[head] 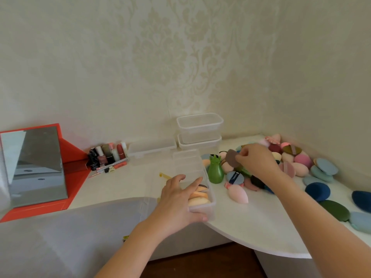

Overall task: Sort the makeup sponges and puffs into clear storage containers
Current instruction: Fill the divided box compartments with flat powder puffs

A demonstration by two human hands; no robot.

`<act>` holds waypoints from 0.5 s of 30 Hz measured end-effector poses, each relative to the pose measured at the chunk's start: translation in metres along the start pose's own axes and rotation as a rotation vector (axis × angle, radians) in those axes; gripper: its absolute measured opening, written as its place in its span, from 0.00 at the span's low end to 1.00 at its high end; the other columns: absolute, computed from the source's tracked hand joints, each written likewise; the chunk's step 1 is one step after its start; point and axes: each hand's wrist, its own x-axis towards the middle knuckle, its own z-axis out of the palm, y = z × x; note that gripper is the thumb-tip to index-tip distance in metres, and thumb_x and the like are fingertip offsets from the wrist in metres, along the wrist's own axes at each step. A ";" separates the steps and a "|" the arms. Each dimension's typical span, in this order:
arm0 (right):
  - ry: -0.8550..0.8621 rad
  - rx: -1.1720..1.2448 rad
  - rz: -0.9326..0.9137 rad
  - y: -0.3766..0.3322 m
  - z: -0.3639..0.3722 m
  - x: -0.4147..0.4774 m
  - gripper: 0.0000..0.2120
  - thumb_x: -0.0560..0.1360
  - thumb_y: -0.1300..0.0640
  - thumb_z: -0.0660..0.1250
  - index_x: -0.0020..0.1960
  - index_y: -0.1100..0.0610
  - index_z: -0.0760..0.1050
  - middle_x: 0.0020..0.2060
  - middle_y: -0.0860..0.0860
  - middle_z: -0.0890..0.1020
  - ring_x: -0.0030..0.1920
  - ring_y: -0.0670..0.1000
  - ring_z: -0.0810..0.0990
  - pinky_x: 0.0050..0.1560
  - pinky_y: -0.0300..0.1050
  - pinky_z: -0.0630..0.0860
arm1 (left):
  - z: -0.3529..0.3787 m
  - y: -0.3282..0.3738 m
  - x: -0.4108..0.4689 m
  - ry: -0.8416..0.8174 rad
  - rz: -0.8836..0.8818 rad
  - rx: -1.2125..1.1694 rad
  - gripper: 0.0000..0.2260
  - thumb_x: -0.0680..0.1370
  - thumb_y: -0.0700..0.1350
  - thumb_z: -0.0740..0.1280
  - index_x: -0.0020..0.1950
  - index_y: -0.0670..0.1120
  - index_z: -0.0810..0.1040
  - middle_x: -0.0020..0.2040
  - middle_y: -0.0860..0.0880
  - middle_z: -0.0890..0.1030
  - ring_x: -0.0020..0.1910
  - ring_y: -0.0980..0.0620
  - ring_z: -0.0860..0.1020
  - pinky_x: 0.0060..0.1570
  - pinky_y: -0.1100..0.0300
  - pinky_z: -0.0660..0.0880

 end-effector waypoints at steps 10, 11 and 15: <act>-0.113 0.198 -0.457 -0.057 -0.023 -0.038 0.03 0.73 0.60 0.68 0.45 0.54 0.78 0.38 0.47 0.81 0.40 0.47 0.79 0.37 0.30 0.70 | -0.008 0.005 -0.014 -0.049 -0.014 -0.025 0.47 0.66 0.64 0.72 0.76 0.51 0.50 0.70 0.54 0.59 0.71 0.55 0.57 0.70 0.57 0.60; -0.148 0.169 -0.496 -0.061 -0.018 -0.040 0.03 0.73 0.59 0.68 0.46 0.54 0.78 0.38 0.46 0.81 0.41 0.46 0.79 0.40 0.32 0.73 | -0.009 0.006 -0.017 -0.051 -0.009 -0.044 0.46 0.66 0.63 0.72 0.75 0.52 0.52 0.69 0.55 0.58 0.70 0.55 0.58 0.69 0.58 0.61; -0.273 -0.039 -0.599 -0.073 0.006 -0.044 0.07 0.74 0.57 0.67 0.50 0.52 0.81 0.44 0.47 0.84 0.46 0.46 0.80 0.48 0.39 0.75 | -0.014 0.006 -0.023 -0.064 0.004 -0.124 0.45 0.65 0.63 0.73 0.73 0.54 0.53 0.66 0.59 0.56 0.65 0.60 0.62 0.63 0.62 0.66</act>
